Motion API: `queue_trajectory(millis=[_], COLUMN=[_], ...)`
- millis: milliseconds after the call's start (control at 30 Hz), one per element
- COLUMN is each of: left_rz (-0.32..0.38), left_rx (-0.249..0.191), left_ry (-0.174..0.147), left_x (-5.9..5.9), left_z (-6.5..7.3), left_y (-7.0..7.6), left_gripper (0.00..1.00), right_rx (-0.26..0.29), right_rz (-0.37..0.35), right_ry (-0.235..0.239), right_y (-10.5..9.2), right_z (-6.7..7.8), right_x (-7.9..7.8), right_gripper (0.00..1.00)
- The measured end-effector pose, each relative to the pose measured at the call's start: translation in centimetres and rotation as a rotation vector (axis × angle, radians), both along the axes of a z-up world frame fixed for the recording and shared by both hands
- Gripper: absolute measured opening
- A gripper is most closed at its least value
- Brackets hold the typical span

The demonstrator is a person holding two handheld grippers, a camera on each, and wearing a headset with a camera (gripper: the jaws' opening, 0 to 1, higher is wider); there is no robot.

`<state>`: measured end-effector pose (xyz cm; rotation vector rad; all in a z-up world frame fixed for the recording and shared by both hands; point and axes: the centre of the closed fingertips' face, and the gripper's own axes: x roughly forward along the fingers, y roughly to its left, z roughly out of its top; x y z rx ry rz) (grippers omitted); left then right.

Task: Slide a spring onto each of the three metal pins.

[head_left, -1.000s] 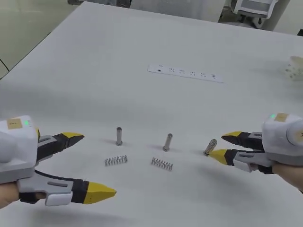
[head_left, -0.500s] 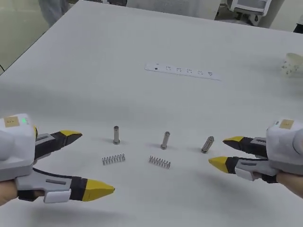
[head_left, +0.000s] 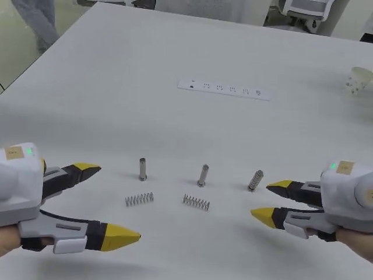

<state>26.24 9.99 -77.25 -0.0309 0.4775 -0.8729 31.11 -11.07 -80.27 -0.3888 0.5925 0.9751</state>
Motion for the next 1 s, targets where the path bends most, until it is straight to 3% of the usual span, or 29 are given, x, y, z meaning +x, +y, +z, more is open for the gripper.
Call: queue_trajectory(millis=[533,1000], left_rz=[-0.01,-0.019], left_rx=[0.009,0.011], left_ry=[0.008,0.012], left_x=[-0.3,-0.5], left_z=[-0.2,-0.2], left_y=[-0.2,-0.4], left_gripper=[0.98,0.98], right_rx=[0.052,-0.009], right_rz=[0.11,0.182], right_ry=[0.014,0.025], right_y=[6.6,9.0], right_z=[0.1,-2.5], right_x=[-0.7,-0.8], right_gripper=[0.32,0.23])
